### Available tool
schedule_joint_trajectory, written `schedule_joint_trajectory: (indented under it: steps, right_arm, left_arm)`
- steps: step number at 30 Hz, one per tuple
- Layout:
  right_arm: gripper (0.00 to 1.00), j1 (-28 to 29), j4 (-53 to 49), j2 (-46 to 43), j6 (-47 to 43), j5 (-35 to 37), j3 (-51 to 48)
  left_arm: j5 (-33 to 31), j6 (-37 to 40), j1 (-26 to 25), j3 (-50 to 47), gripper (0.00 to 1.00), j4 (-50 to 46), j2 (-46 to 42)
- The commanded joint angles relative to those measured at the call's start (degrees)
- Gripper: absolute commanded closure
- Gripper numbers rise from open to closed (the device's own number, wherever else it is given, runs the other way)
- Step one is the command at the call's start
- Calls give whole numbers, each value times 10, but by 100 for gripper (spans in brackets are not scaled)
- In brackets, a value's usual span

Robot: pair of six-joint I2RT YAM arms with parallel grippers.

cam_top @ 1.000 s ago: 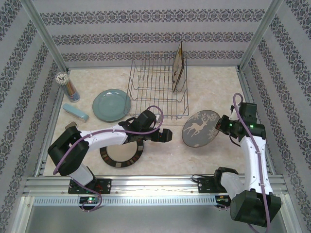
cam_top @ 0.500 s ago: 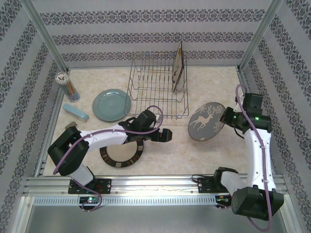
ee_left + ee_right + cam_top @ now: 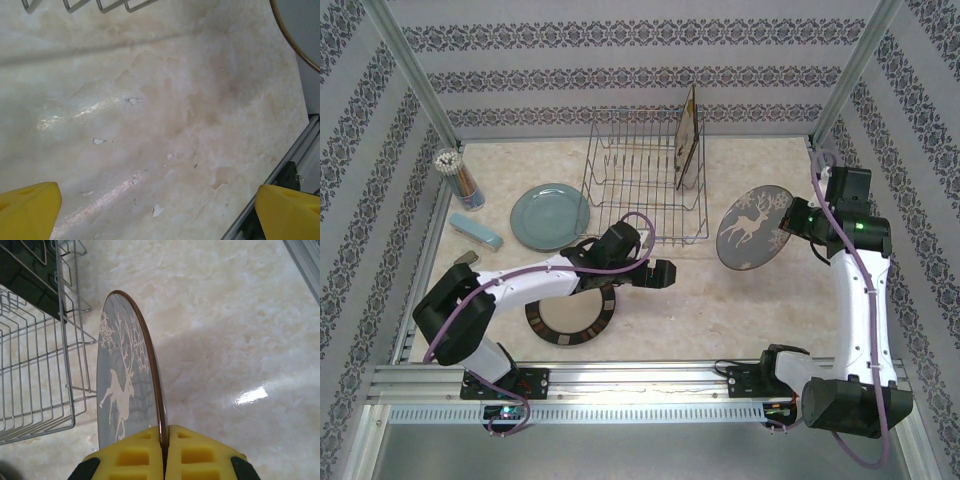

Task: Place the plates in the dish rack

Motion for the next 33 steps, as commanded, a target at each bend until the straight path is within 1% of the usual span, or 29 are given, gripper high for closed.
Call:
schedule_joint_trajectory:
  steps: [1,13,21,27,33]
  right_arm:
    - [100,12,25,3,-4,4,46]
    - [100,44,1,38,-12,29,135]
    - [100,68,-5,60,-12,42,172]
    - [100,93,-8,79,-11,53,203]
    - [100,131,-7,105,-8,68,234]
  left_arm:
    - [8,1,9,20,0,-19,-23]
    - [9,0,19,16,0,-21,-47]
    - [9,1,26,8,0,-21,-52]
    - [8,0,29,6,0,-21,-59]
    - [7,1,33,1,0,-21,-69]
